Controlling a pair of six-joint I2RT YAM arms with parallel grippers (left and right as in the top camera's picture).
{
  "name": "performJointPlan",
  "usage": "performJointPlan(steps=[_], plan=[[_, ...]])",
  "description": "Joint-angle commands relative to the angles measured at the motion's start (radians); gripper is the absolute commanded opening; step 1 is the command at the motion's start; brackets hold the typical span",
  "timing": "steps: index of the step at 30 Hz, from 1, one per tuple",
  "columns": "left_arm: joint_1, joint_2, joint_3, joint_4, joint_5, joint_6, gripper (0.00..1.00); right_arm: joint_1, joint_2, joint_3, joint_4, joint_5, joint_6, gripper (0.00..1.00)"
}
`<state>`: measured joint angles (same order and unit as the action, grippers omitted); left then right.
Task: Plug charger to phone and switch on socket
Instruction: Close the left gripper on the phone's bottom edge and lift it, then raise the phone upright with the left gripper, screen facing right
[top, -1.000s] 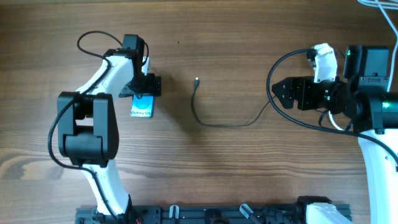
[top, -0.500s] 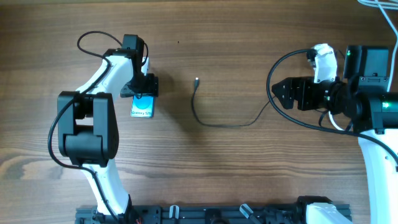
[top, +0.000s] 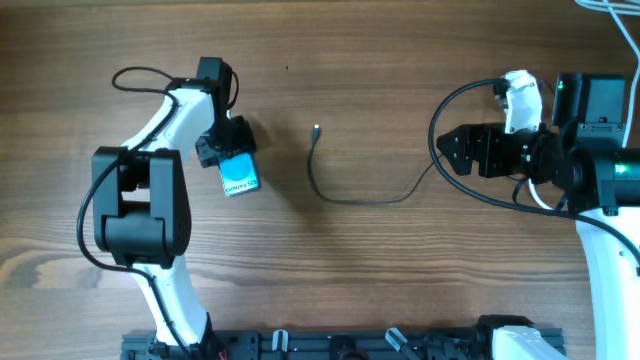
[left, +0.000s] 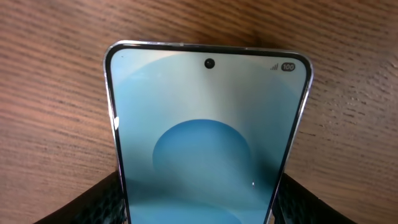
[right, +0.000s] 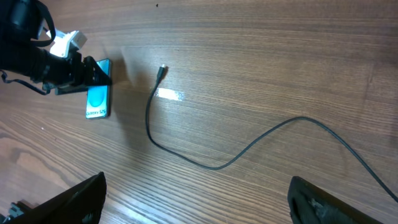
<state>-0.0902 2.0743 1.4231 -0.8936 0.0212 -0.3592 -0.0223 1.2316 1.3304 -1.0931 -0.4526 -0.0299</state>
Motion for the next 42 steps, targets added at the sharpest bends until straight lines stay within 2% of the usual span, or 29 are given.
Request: performJointPlan(steps=[1,13,28,31,37,42], plan=[[0.003,0.045,-0.017,-0.015,0.065,-0.095,0.67,0.003,0.010,0.016,0.000,-0.013,0.007,0.94],[0.003,0.031,-0.014,-0.017,0.064,-0.093,0.64,0.003,0.010,0.016,0.000,-0.012,0.007,0.97],[0.003,-0.256,-0.014,-0.095,0.072,-0.095,0.61,0.003,0.010,0.016,0.000,-0.013,0.016,0.97],[0.003,-0.323,-0.014,-0.095,0.120,-0.095,0.61,0.003,0.010,0.016,0.001,-0.014,0.035,0.97],[0.003,-0.412,-0.014,-0.092,0.220,-0.178,0.59,0.003,0.010,0.016,0.030,-0.028,0.112,0.97],[0.003,-0.420,-0.015,-0.090,0.415,-0.187,0.58,0.003,0.010,0.016,0.031,-0.028,0.112,0.97]])
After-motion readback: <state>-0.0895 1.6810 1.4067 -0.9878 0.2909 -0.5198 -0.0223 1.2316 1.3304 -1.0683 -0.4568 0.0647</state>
